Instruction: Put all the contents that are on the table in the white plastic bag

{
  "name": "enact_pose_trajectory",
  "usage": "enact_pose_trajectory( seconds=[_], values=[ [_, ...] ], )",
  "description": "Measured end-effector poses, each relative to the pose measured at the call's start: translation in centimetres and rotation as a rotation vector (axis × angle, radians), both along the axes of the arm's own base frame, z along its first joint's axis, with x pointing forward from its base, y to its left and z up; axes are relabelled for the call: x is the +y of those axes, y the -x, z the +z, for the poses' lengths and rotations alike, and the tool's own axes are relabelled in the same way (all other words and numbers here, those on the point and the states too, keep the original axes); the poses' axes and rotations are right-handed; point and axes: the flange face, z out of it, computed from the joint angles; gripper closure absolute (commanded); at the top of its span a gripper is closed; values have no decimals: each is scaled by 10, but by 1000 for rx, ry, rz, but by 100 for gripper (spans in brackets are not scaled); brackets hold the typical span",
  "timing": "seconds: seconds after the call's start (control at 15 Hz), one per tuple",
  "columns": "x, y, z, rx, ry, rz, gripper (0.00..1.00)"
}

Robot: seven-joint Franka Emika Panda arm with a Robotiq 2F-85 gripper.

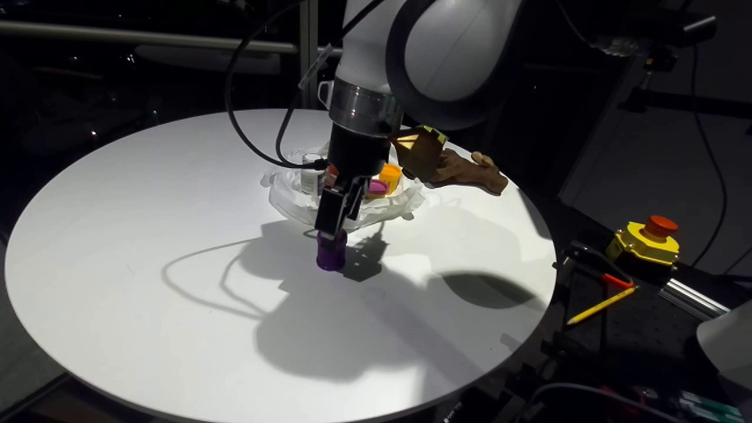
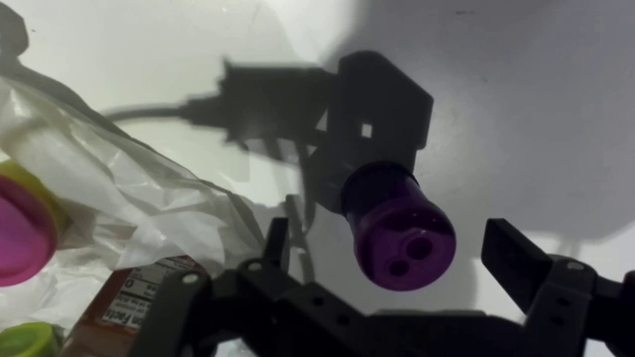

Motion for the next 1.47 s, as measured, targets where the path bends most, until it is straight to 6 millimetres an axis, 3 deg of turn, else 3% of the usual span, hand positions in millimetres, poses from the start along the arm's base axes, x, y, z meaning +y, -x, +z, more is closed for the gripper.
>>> enact_pose_trajectory(
  seconds=[0.4,0.93,1.07,1.27,1.47],
  values=[
    [-3,0,-5,11,-21,18,73],
    [5,-3,11,-19,-55,26,72],
    [7,-7,35,-53,-55,20,73],
    [5,-15,92,-114,-49,-19,73],
    [-22,-24,149,-196,-41,-103,73]
  ],
)
